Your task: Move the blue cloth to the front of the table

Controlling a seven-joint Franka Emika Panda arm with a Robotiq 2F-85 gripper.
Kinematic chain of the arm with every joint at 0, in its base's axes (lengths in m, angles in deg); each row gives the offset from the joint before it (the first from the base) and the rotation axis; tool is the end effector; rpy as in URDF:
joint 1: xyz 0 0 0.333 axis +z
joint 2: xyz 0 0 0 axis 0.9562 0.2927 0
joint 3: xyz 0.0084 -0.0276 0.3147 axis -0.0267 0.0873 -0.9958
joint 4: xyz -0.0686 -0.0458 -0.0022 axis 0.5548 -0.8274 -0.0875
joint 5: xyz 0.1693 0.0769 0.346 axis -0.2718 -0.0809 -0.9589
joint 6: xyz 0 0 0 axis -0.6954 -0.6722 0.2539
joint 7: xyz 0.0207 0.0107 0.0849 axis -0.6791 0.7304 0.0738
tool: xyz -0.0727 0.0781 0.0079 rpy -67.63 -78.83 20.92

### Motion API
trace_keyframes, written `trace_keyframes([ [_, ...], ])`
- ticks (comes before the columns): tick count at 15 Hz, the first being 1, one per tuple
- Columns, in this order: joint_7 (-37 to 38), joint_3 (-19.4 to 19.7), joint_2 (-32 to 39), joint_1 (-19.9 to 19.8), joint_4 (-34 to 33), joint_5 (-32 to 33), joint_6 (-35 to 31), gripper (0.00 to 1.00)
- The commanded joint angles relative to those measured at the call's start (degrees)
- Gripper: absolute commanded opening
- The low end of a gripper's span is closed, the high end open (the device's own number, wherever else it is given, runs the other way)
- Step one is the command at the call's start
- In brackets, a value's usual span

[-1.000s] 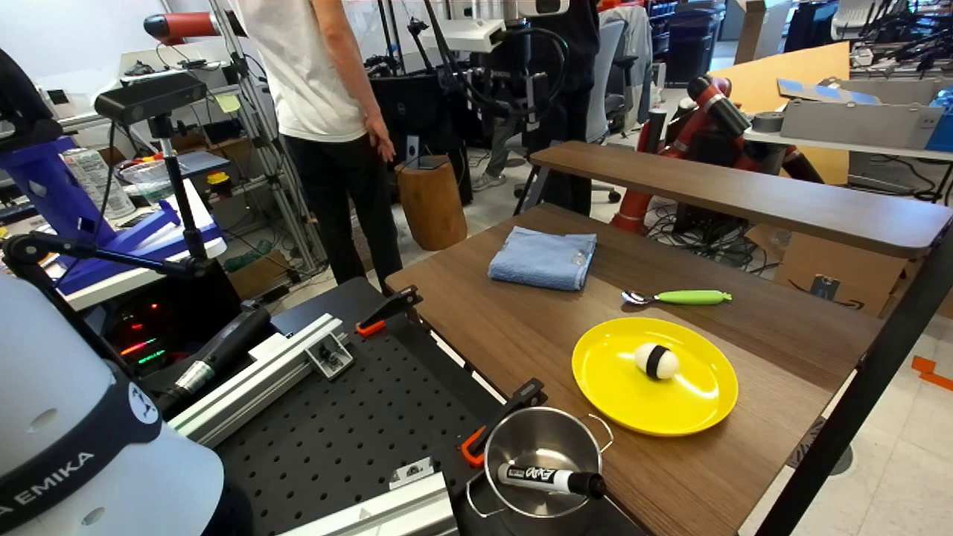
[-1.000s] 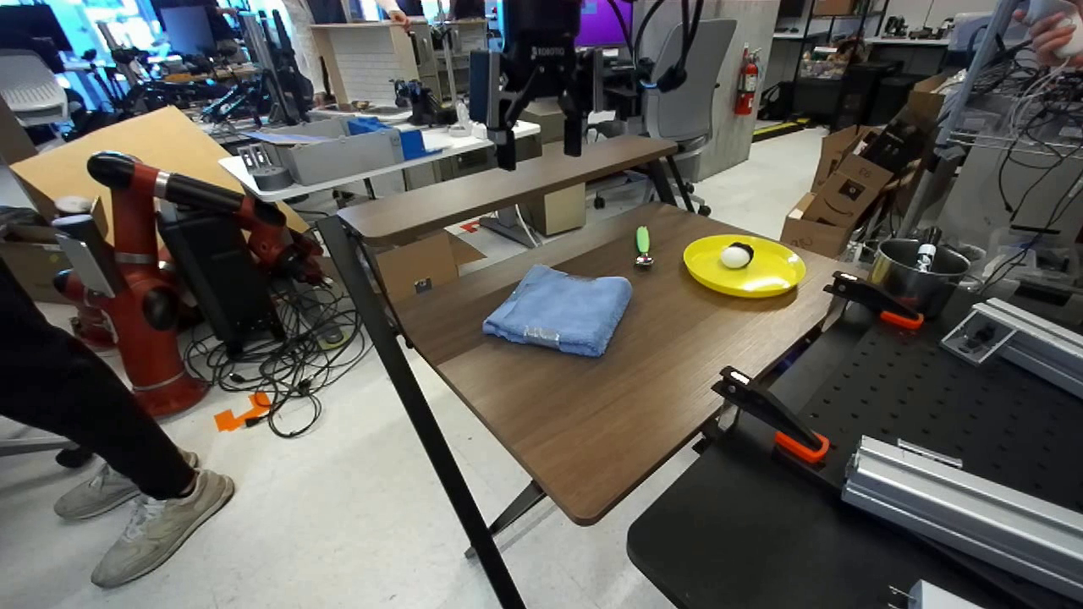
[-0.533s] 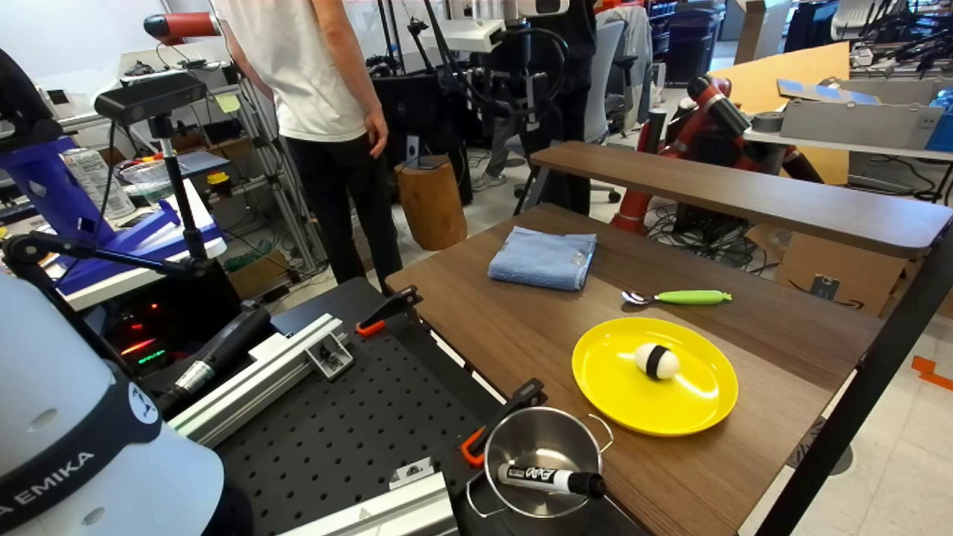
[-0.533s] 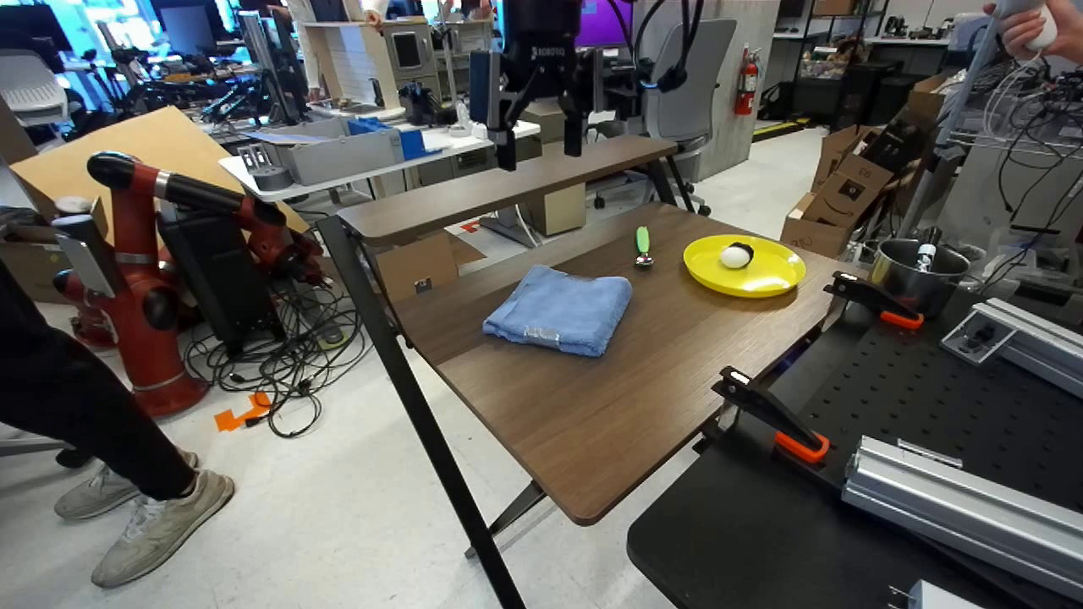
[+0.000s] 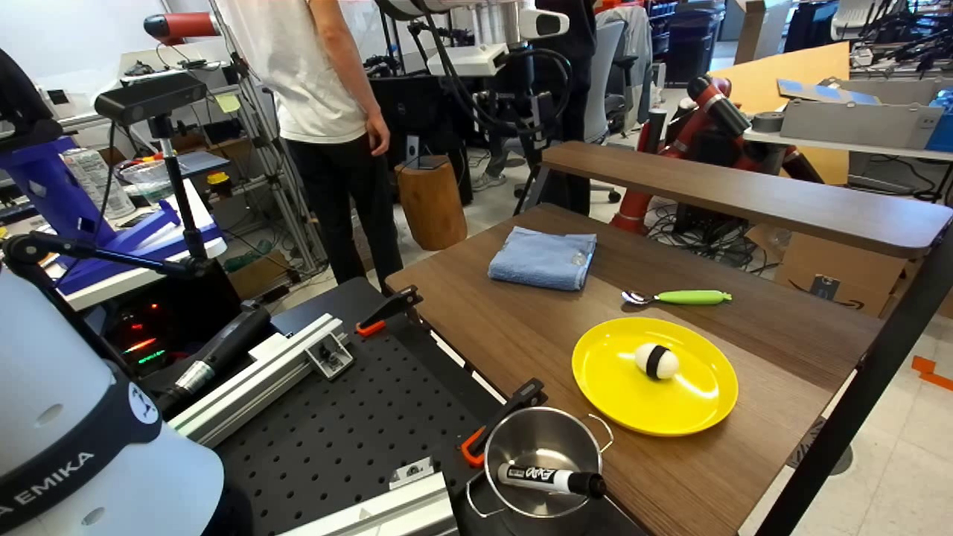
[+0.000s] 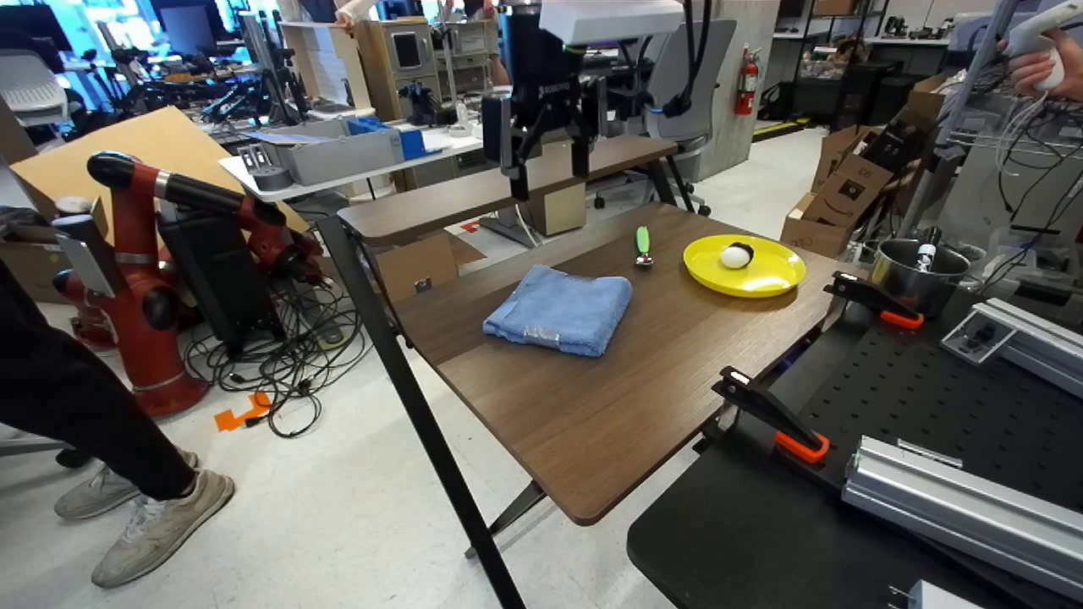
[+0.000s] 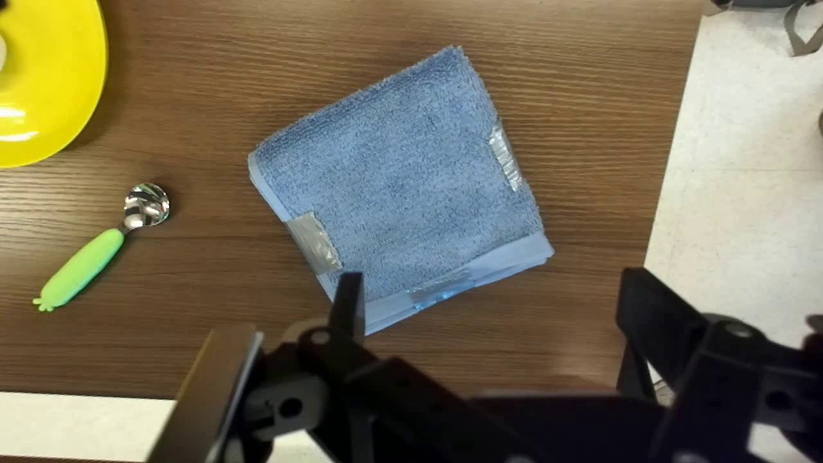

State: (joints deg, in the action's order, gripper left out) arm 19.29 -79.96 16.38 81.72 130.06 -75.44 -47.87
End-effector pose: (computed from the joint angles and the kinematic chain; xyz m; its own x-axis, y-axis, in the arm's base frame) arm 0.5927 0.1595 0.2813 0.9970 0.0756 0.0157 0.0751 -0.9967 0.0296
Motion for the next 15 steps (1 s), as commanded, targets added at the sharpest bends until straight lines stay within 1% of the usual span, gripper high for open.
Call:
trace_keyframes([
  [1, 0.0, 2.2, 3.4, 1.3, -0.5, 1.4, -4.2, 1.00],
  [4, -1.5, 3.1, 6.6, 1.0, -0.1, 1.5, -9.2, 1.00],
  [7, -2.7, 3.6, 9.5, 0.8, -0.3, 0.9, -12.4, 1.00],
  [10, -3.7, 4.1, 12.1, 0.7, -1.5, 0.6, -13.5, 1.00],
  [15, -7.6, 3.1, 15.4, -0.4, -4.9, -0.5, -14.6, 1.00],
])
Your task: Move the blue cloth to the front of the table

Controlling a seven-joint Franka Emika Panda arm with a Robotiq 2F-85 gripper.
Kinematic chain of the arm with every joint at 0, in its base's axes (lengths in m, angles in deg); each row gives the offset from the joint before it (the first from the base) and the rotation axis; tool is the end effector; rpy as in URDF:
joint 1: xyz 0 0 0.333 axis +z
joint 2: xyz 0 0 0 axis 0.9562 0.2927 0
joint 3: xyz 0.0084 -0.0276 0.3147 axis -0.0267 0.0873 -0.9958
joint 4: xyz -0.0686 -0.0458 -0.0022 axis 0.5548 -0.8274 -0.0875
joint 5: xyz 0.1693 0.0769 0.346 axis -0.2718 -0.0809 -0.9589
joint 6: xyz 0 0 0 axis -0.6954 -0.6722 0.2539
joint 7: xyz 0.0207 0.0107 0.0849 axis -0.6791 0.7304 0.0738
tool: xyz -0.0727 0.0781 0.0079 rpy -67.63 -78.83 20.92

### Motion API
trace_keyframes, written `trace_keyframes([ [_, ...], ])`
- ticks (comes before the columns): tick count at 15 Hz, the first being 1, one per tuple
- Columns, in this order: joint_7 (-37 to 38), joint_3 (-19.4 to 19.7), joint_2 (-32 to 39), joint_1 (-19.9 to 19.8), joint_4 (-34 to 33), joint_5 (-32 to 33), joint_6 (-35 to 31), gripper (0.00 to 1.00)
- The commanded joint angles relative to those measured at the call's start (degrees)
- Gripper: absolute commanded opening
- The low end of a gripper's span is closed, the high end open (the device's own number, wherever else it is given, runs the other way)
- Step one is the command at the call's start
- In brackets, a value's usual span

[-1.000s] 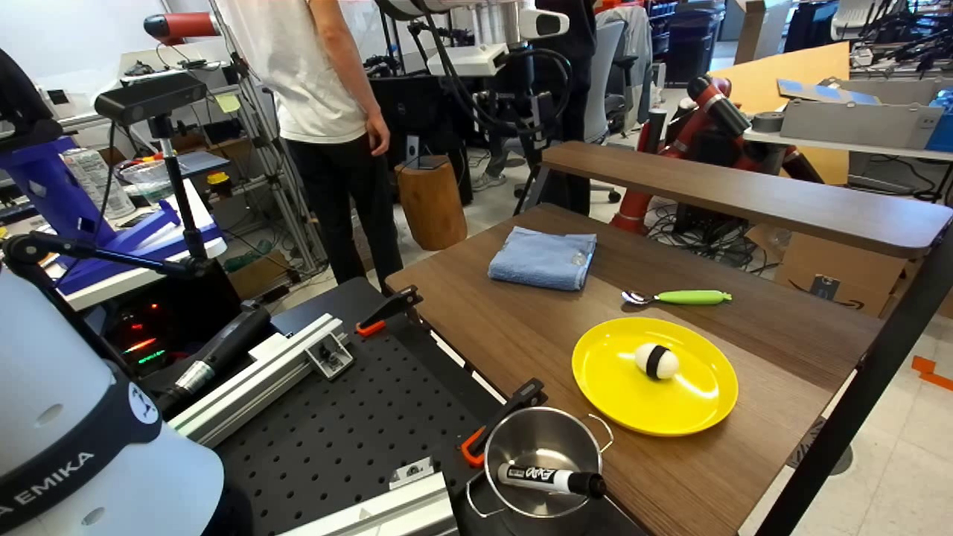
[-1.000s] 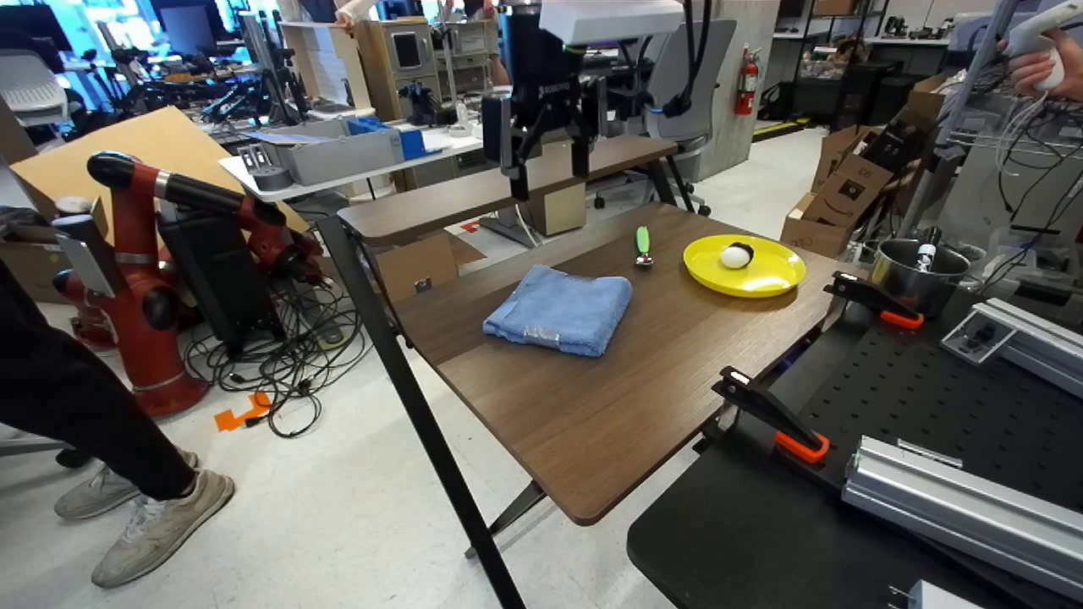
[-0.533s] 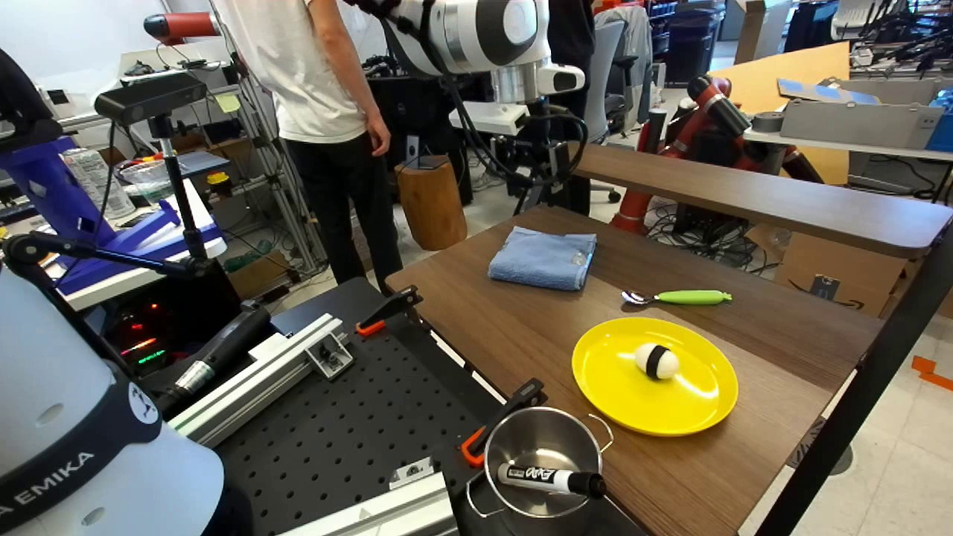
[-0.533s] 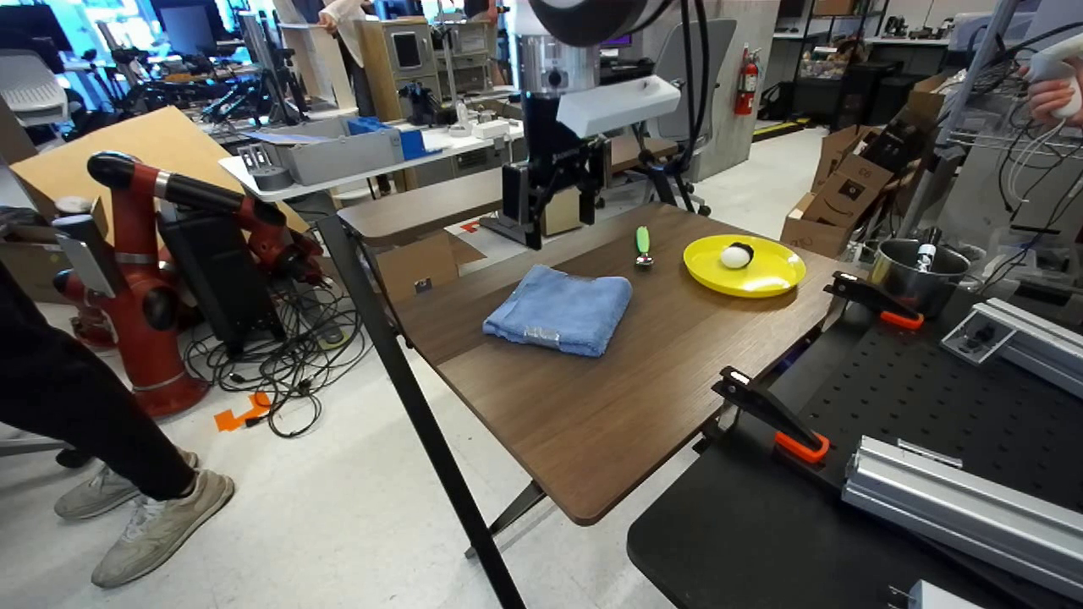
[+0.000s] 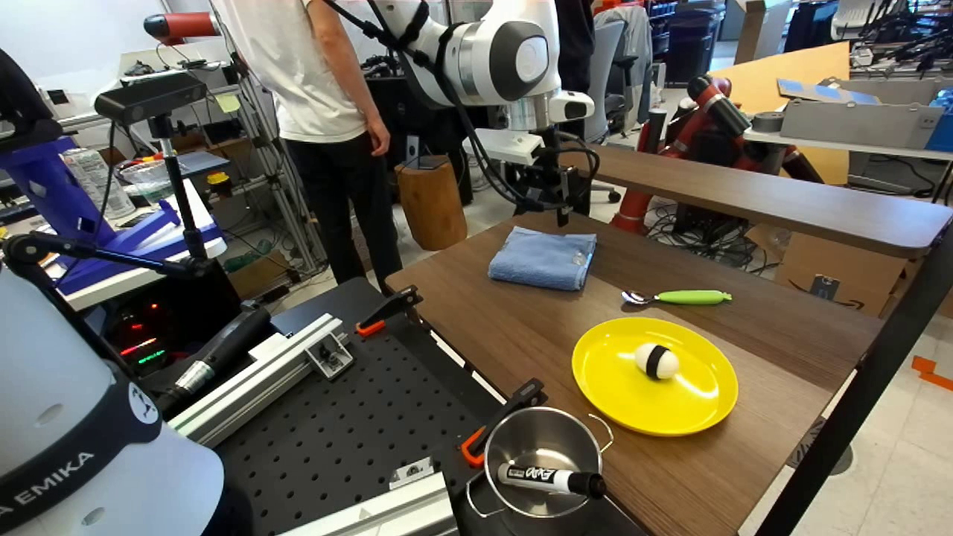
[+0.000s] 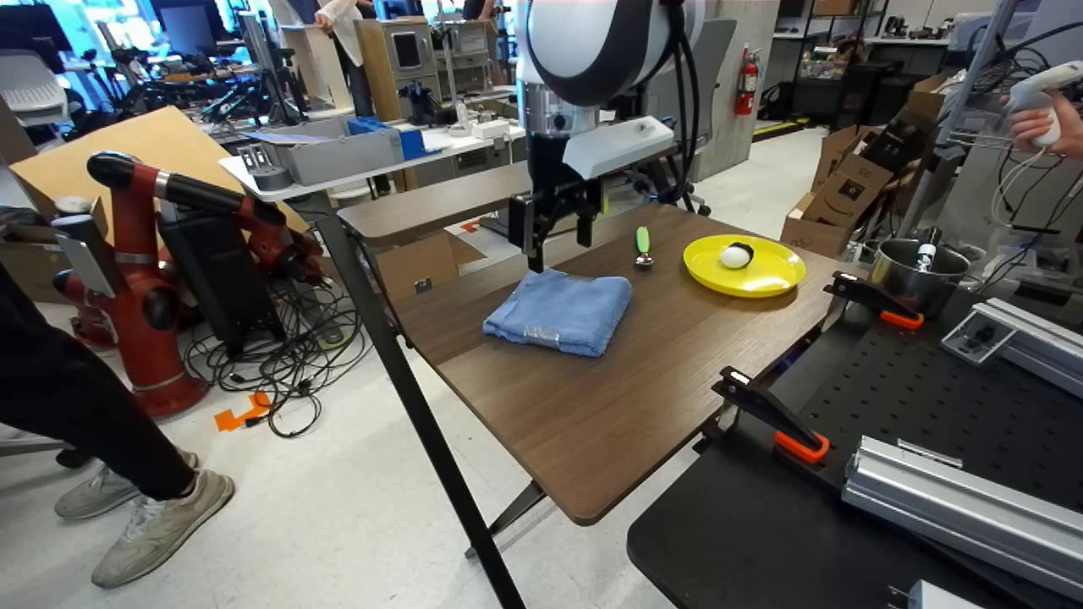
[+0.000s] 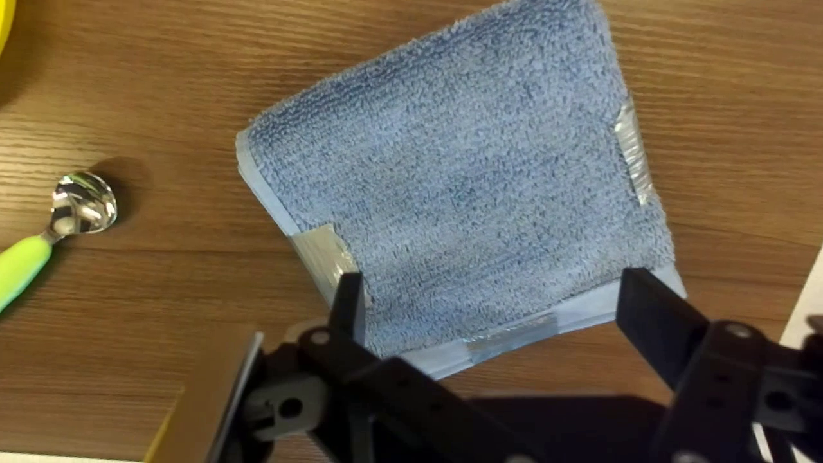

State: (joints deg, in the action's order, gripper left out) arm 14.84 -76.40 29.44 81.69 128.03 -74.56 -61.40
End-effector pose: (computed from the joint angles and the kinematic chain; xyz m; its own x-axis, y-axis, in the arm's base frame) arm 0.6128 0.1299 0.1742 0.9918 0.1158 0.0548 0.1144 -0.9930 0.0280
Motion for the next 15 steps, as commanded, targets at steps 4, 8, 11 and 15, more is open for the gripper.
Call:
trace_keyframes([
  [4, -5.0, -0.8, 6.0, -0.4, -6.7, -2.1, -0.4, 1.00],
  [8, -6.4, -1.3, 10.2, -0.4, -9.8, -2.2, -0.2, 1.00],
  [11, -7.4, -1.5, 13.3, -0.5, -12.1, -2.3, 0.0, 1.00],
  [15, -8.1, -1.3, 17.1, -0.3, -15.4, -2.3, 0.4, 1.00],
])
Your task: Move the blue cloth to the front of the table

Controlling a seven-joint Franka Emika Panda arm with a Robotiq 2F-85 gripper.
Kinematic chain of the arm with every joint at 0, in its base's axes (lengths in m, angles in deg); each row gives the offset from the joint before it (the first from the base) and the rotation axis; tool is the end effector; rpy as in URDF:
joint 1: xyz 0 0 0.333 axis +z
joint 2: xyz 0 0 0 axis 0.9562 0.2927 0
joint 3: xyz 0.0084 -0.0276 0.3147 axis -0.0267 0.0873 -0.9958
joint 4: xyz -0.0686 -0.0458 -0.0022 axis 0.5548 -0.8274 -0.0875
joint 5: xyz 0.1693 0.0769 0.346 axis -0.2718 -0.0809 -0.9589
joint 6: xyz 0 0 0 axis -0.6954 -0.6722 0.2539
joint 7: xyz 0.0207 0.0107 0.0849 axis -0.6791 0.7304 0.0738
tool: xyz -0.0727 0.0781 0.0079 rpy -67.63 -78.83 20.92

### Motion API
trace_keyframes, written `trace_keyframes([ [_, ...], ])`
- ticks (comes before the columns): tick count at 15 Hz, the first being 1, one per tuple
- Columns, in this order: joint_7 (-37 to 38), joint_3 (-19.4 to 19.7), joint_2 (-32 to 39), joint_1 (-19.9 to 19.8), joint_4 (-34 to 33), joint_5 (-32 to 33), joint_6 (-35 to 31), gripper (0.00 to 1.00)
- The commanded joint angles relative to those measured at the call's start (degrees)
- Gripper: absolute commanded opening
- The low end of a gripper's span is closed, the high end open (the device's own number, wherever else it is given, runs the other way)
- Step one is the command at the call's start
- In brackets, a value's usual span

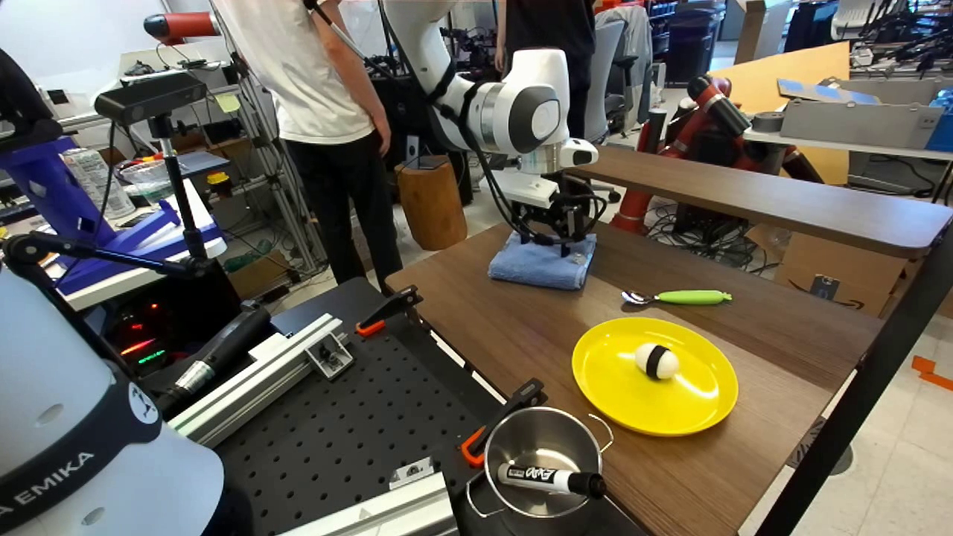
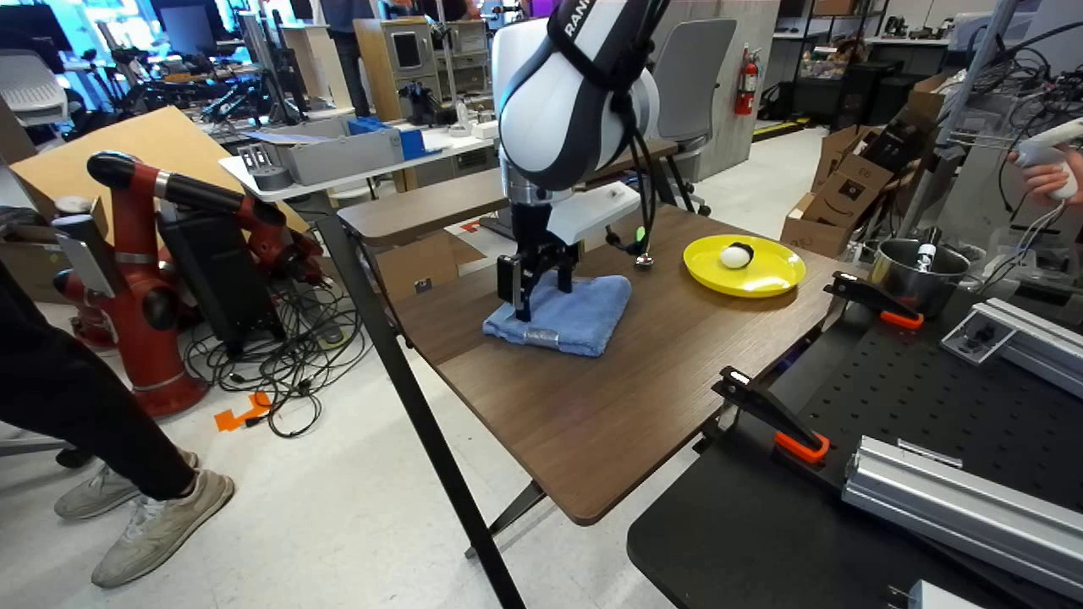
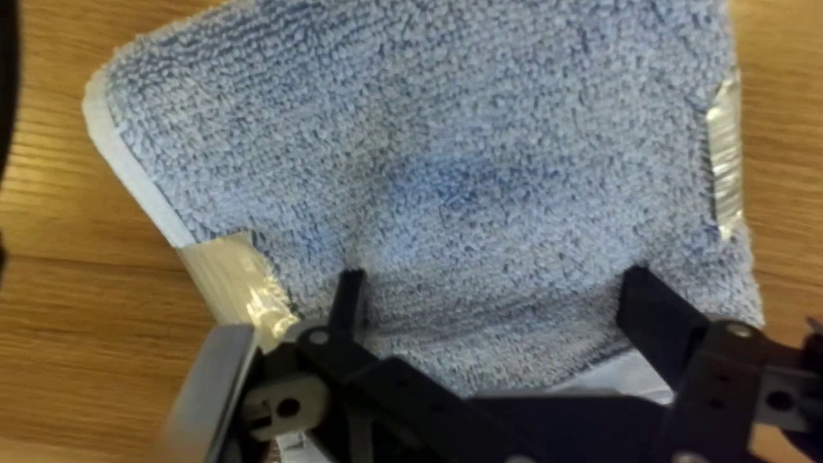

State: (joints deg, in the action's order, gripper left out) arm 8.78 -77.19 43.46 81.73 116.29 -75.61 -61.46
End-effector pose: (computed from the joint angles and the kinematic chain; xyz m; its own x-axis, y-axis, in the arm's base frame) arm 0.6401 0.1432 0.0938 0.9783 0.2069 0.0133 0.2069 -0.9784 0.0024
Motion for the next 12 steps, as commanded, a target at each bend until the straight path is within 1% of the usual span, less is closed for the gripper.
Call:
trace_keyframes([
  [1, -2.1, -0.5, 3.7, -0.2, -4.2, -1.2, 0.5, 1.00],
  [12, -2.2, 0.2, 5.4, 0.7, -2.6, -0.3, -0.3, 1.00],
])
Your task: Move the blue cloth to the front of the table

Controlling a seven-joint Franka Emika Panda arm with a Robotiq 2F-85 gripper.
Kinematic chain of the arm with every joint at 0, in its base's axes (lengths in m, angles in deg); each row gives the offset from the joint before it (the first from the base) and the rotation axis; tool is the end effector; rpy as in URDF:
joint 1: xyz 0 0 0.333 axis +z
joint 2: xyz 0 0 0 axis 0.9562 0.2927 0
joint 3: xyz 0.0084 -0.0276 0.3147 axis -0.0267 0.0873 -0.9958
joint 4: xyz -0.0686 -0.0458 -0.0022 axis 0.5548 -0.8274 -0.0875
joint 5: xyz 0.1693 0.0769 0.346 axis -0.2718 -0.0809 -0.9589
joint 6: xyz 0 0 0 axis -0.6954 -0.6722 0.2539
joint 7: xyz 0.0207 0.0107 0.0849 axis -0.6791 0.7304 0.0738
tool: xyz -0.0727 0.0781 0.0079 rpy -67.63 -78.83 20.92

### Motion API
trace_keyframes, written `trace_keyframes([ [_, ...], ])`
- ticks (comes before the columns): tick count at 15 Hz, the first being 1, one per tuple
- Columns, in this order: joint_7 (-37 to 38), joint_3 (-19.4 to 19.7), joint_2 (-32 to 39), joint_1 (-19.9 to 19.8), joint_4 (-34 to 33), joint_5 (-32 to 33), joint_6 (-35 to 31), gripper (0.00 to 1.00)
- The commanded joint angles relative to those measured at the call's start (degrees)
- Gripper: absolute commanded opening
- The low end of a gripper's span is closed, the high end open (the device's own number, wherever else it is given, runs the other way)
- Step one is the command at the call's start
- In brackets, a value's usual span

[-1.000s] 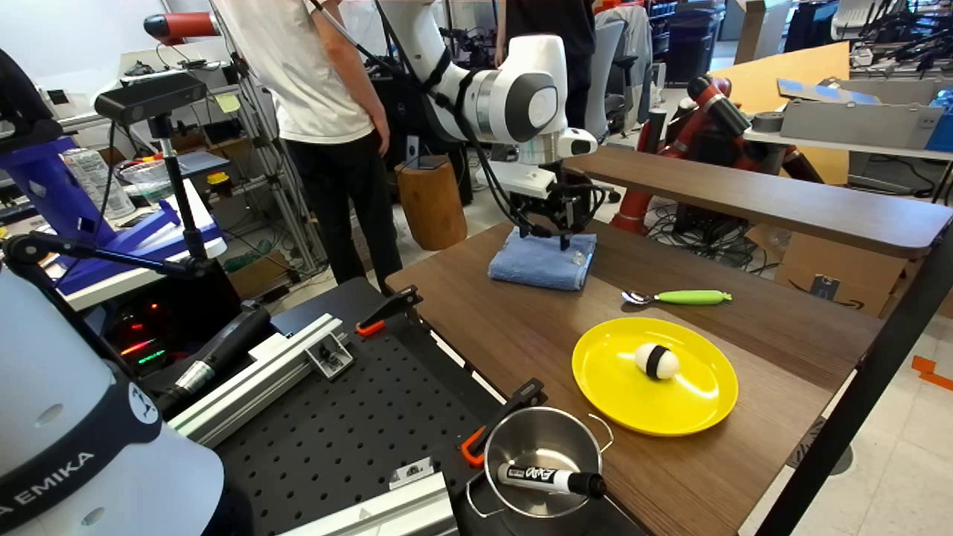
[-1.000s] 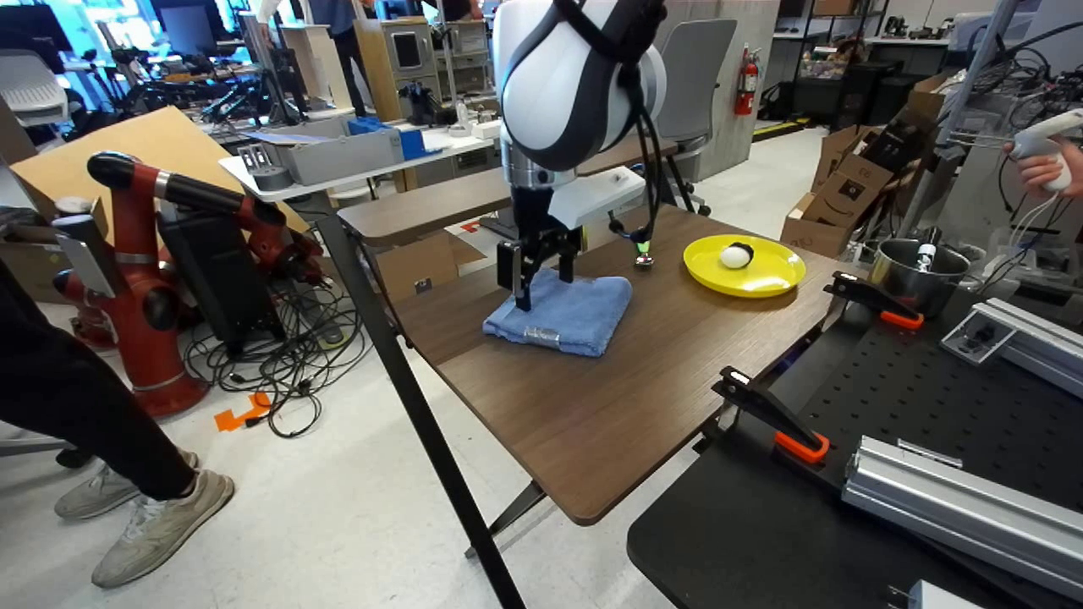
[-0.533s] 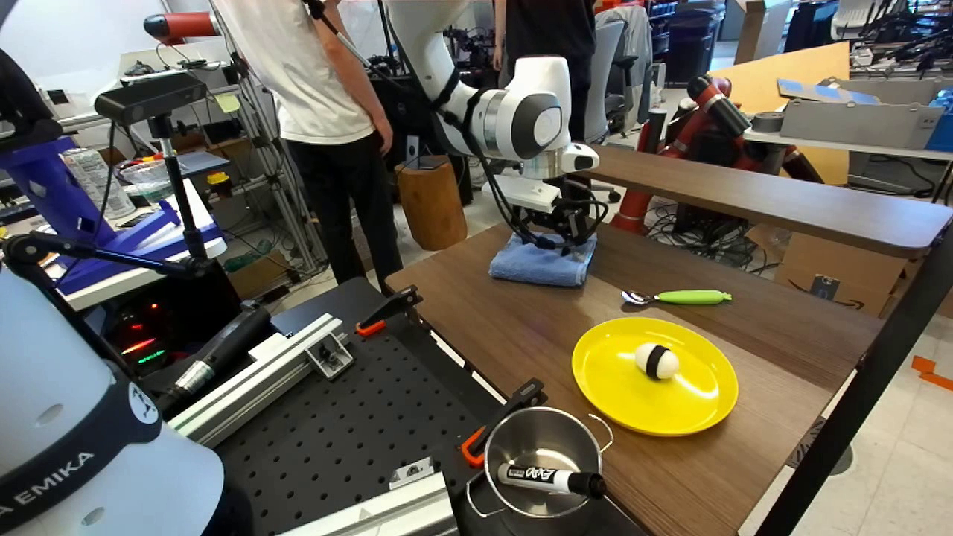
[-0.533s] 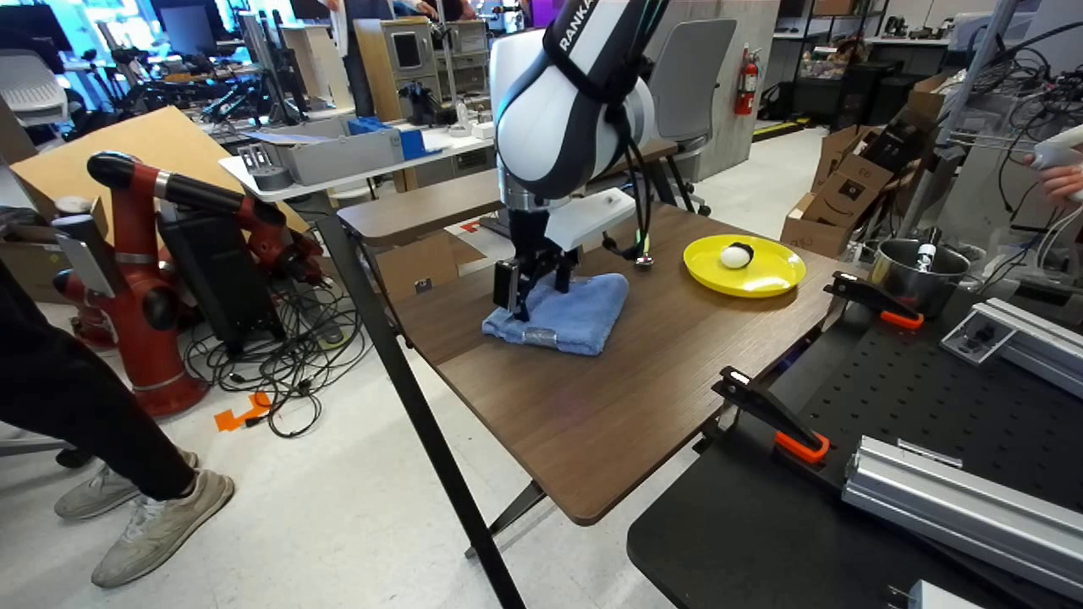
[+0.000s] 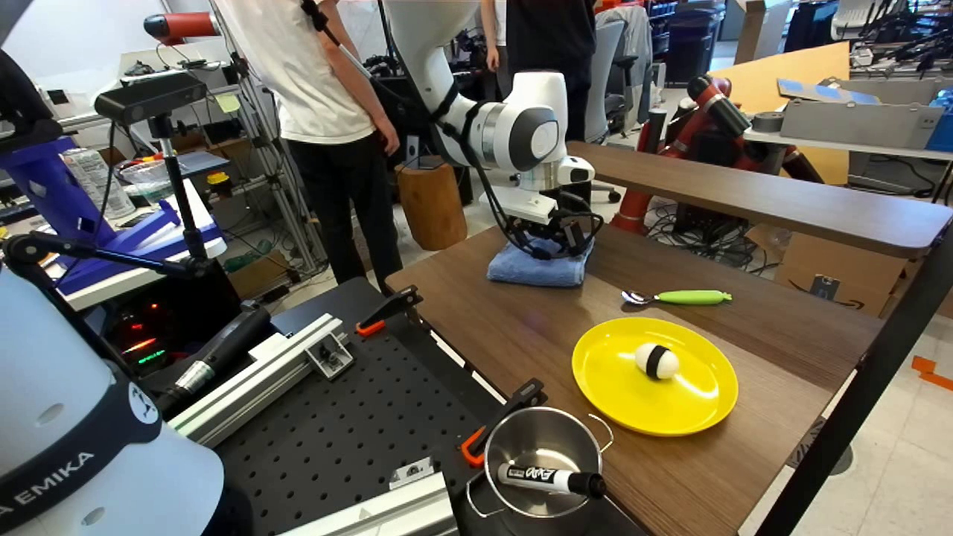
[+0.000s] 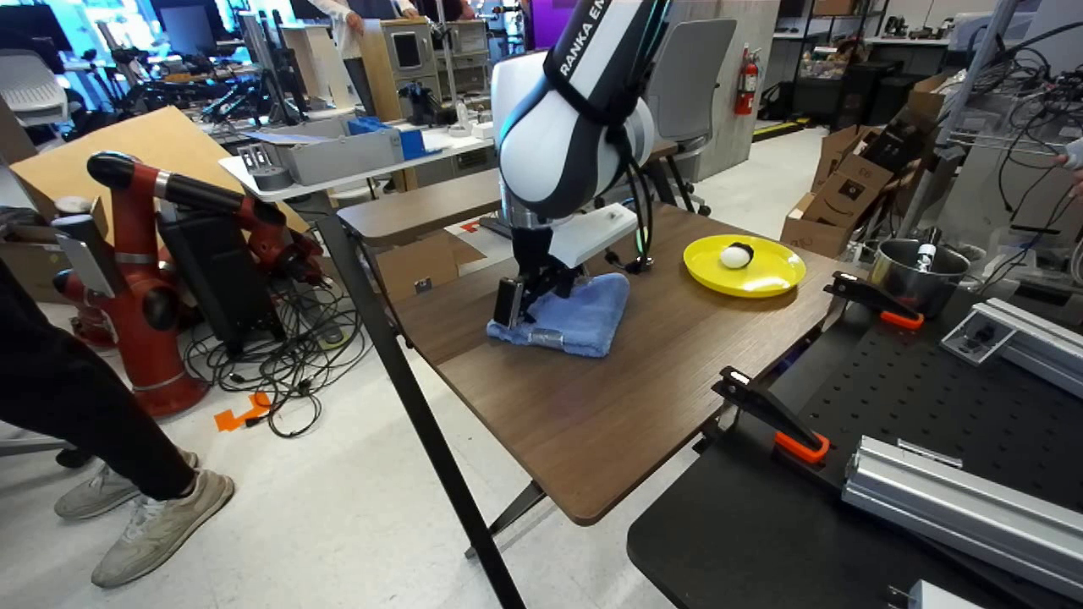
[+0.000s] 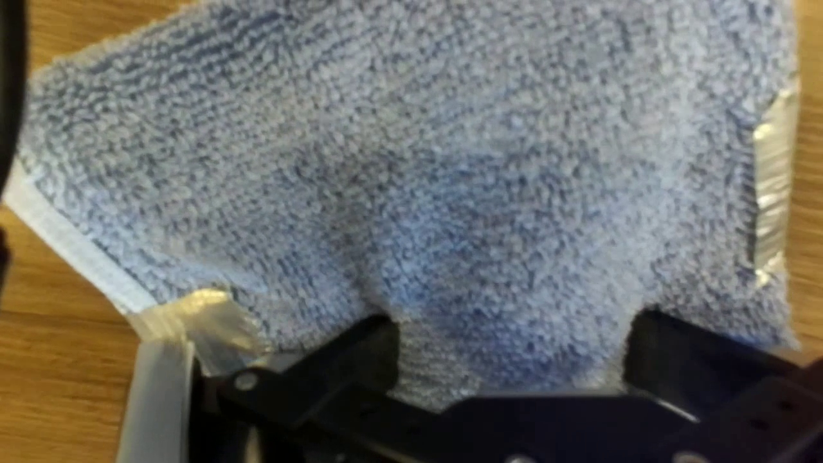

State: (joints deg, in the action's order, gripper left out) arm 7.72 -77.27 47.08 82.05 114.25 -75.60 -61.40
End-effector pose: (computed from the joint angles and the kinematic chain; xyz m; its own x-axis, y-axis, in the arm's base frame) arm 0.6370 0.1472 0.0652 0.9732 0.2295 -0.0152 0.2295 -0.9733 -0.0019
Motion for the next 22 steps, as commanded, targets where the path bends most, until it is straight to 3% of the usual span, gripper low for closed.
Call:
trace_keyframes([
  [1, -1.1, 0.5, 1.8, 0.5, -0.4, -0.2, -0.6, 1.00],
  [12, -0.4, 1.2, 1.4, 1.5, 3.8, 0.4, -3.2, 1.00],
  [22, 1.2, 3.6, -2.6, 4.8, 13.3, 2.1, -9.7, 1.00],
])
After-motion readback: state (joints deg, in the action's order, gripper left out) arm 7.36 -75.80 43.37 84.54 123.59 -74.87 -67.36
